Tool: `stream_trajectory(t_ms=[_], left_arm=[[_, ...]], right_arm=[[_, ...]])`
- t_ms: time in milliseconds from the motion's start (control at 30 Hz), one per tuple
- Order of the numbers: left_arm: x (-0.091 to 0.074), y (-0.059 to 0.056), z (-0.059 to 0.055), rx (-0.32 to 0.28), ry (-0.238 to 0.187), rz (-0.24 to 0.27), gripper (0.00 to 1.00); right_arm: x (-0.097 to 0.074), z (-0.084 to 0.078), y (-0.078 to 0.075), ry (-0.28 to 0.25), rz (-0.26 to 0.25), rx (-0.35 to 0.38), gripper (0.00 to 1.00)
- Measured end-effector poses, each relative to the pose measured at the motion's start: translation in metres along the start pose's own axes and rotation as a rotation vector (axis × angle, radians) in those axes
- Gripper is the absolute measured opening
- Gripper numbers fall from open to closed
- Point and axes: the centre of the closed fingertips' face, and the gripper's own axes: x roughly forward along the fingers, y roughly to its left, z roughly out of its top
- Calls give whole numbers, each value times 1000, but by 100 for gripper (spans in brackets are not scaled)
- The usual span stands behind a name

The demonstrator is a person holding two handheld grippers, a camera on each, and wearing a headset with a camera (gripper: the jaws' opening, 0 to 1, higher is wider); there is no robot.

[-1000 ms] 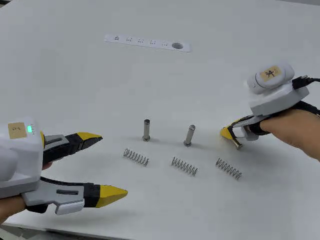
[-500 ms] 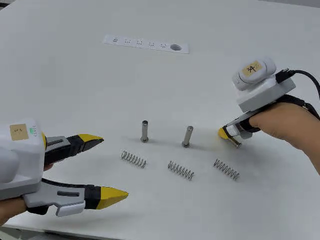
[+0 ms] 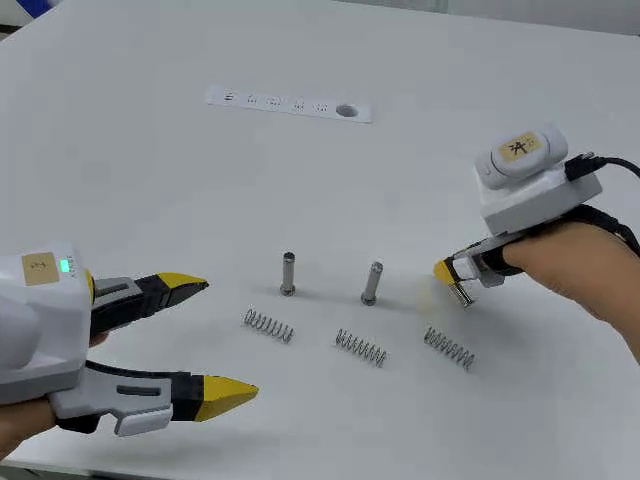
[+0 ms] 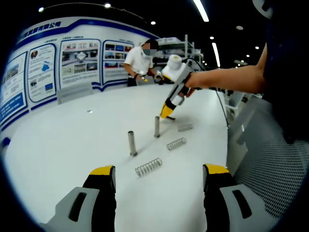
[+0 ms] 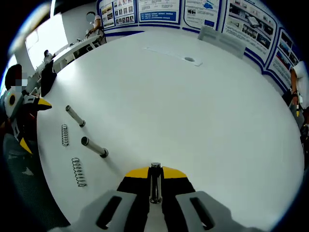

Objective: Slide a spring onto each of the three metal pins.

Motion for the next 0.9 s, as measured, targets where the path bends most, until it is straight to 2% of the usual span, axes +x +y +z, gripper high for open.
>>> stream_trajectory(t_ms=[300,533,900], left_arm=[[0,0,2,9,0,-4,75],[0,-2,4,15,1,-6,75],[-1,-3,5,18,4,-3,75]], right_arm=[[-23,-4,-1,-53,-17,20,9],[-29,-9,1,-79,-9,47,9],[-37,-20,4,-87,-10,62,9]])
